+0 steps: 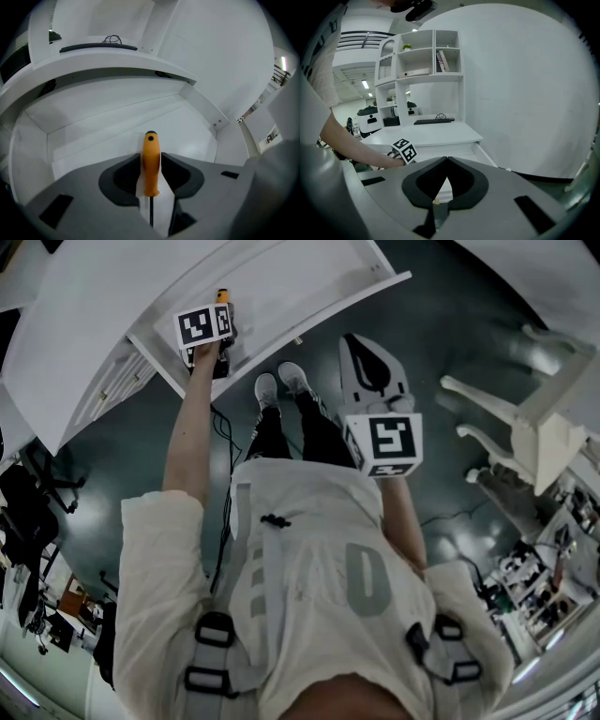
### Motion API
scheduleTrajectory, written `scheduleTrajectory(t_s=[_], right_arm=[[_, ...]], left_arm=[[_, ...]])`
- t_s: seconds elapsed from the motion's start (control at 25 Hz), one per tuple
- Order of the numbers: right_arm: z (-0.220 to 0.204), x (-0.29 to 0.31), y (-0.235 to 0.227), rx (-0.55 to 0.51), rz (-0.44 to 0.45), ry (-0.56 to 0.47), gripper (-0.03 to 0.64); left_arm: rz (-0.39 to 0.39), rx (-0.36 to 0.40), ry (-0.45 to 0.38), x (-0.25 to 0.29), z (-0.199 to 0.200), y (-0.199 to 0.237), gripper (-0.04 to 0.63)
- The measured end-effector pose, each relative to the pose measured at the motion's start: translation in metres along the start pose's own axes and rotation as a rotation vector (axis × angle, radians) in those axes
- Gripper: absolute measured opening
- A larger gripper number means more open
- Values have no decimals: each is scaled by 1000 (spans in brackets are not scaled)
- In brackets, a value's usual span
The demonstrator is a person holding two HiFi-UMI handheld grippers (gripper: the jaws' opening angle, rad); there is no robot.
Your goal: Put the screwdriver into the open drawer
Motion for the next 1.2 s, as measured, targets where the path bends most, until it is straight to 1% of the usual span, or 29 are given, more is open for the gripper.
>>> scheduleTrajectory(t_s=[0.12, 0.28, 0.48, 0.8, 1.2], right_arm=[[-3, -3, 1, 1, -4, -2, 5], [-3, -7, 6, -1, 1, -8, 5], [-4, -12, 7, -3, 10, -5, 5], [-5, -13, 8, 1, 10, -12, 5], [-5, -13, 6, -7, 8, -11, 5]], left_arm=[[-13, 3, -2, 0, -1, -7, 168], [3, 30, -10, 0, -3, -11, 194], [10, 46, -17, 0, -2, -17, 211], [6, 97, -22, -1, 2, -26, 224], [18, 103, -23, -2, 9, -28, 242]])
Point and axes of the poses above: the fingertips, and each gripper's own axes: x forward along the fingers, y to its left, z out of its top, the point moved 5 cm from there along -x, backward along the fingers, and after that the axes turned 8 degrees about -y, right-handed, at the moved point
